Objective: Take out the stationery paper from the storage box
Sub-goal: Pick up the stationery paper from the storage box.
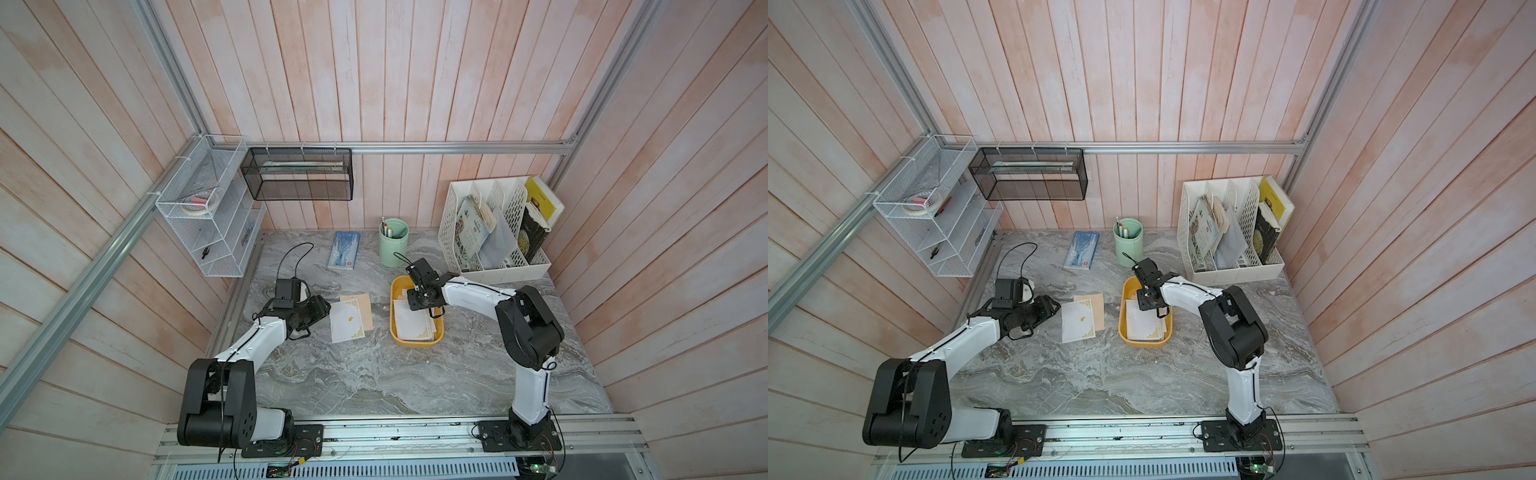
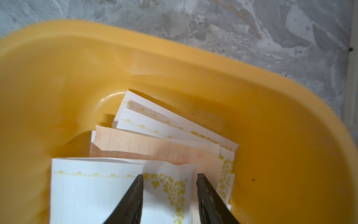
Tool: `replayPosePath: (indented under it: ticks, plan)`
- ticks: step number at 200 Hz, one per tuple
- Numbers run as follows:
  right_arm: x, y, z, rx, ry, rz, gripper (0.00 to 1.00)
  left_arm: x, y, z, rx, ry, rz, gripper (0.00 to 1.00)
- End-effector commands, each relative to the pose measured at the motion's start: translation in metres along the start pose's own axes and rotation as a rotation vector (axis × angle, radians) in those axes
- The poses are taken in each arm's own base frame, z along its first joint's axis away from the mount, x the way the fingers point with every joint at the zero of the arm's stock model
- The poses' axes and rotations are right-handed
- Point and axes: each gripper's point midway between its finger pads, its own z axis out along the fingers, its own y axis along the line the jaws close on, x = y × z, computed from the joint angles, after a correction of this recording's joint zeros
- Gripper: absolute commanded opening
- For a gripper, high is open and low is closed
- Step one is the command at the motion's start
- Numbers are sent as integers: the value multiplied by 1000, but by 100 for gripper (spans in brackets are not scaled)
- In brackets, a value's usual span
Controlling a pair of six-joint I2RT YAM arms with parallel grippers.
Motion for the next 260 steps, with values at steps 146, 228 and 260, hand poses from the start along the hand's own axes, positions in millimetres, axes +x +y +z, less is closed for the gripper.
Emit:
replayPosePath:
  ticks: [146, 228, 260]
  plan:
    - [-20, -6, -29, 71, -49, 19, 5, -8, -16, -11, 63, -41, 34, 60]
    - [-73, 7, -104, -9, -246, 33, 5, 7, -108, -27, 678, 55, 11, 60]
    - [-69, 5, -100, 1, -233, 28, 5, 10, -127, -30, 753, 75, 38, 59]
